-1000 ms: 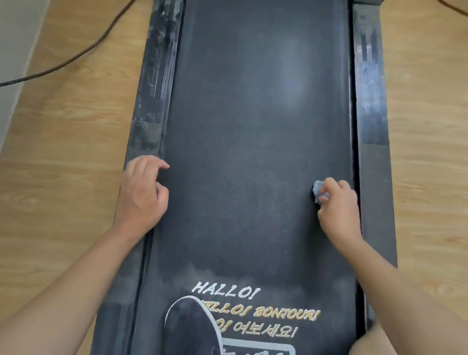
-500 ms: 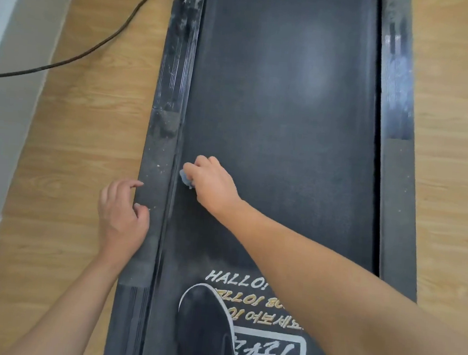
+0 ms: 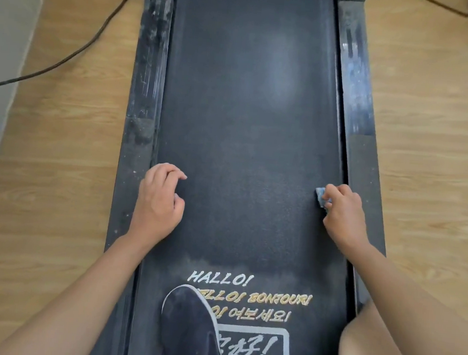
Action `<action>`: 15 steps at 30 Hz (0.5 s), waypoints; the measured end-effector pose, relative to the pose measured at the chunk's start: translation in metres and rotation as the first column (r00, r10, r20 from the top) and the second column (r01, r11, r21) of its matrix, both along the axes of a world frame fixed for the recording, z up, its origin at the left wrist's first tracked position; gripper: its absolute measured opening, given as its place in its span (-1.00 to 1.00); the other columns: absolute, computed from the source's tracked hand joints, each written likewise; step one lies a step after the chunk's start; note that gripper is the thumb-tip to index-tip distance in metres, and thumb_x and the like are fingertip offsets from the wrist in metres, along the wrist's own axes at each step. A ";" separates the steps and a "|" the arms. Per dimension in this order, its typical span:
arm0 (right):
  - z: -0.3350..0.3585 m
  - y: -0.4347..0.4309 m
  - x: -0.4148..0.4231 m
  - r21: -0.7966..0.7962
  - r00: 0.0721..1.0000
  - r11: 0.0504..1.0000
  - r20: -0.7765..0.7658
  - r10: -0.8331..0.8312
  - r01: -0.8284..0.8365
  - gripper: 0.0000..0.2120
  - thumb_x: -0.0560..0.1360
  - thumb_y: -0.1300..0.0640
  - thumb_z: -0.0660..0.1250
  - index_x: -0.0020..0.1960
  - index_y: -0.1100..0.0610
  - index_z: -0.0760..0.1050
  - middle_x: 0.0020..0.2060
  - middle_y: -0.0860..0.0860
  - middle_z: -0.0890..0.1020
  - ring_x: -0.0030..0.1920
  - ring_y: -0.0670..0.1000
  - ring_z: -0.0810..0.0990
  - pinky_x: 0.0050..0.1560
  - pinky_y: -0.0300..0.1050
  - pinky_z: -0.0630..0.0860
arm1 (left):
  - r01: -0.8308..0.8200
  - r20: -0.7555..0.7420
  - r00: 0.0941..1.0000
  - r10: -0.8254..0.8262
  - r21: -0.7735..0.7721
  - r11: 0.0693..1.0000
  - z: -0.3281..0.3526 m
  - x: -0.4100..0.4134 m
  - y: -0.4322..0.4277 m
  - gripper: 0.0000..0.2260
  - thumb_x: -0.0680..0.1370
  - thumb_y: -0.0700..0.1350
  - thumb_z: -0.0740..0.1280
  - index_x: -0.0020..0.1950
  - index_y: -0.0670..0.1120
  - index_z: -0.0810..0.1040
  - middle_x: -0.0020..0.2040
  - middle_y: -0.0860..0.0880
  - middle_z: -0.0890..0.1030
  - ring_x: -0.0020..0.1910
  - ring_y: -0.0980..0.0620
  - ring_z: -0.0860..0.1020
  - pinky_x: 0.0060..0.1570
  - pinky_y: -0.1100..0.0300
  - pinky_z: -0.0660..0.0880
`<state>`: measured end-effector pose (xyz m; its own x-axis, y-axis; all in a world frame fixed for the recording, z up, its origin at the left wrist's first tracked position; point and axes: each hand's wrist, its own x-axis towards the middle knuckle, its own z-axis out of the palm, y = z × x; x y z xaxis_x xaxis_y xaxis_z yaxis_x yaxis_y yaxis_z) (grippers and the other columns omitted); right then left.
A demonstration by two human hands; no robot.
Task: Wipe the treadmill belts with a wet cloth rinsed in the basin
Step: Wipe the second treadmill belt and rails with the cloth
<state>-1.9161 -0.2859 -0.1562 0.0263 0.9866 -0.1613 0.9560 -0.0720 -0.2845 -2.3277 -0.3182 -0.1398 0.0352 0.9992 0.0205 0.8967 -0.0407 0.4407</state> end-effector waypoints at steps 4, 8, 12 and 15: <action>-0.001 -0.014 -0.064 0.000 0.990 0.997 -0.119 0.071 -0.071 -0.78 0.50 0.42 0.25 -0.07 0.11 0.45 -0.10 0.02 0.46 -0.16 0.19 0.38 -0.22 0.05 0.42 | -0.088 -0.038 0.995 0.088 -0.020 0.996 -0.008 -0.027 -0.030 -0.58 0.37 -0.43 0.36 0.19 -0.16 0.55 0.24 -0.08 0.52 0.33 -0.20 0.45 0.31 -0.06 0.39; -0.007 -0.016 -0.191 -0.016 0.909 0.945 -0.277 0.310 -0.327 -0.72 0.46 0.43 0.30 -0.05 0.05 0.49 -0.04 -0.02 0.50 -0.09 0.07 0.30 -0.25 0.02 0.45 | -0.185 -0.041 0.982 0.182 -0.068 0.980 -0.012 -0.053 -0.056 -0.58 0.36 -0.46 0.33 0.18 -0.17 0.55 0.19 -0.09 0.51 0.26 -0.19 0.45 0.36 -0.02 0.37; 0.003 -0.011 -0.317 -0.054 0.771 0.814 -0.360 0.525 -0.579 -0.79 0.52 0.38 0.33 0.04 0.10 0.55 0.02 0.07 0.51 0.02 0.12 0.41 -0.21 0.03 0.48 | -0.269 -0.030 0.963 0.267 -0.090 0.959 -0.004 -0.074 -0.070 -0.58 0.42 -0.45 0.28 0.22 -0.14 0.51 0.21 -0.06 0.49 0.22 -0.13 0.42 0.31 -0.01 0.38; 0.006 -0.011 -0.345 -0.074 0.757 0.782 -0.320 0.569 -0.619 -0.80 0.52 0.36 0.38 0.07 0.13 0.55 0.01 0.08 0.52 0.04 0.12 0.44 -0.21 0.07 0.56 | -0.267 -0.030 0.964 0.265 -0.098 0.959 -0.001 -0.086 -0.074 -0.58 0.45 -0.45 0.26 0.26 -0.15 0.50 0.23 -0.07 0.49 0.23 -0.12 0.42 0.31 0.04 0.36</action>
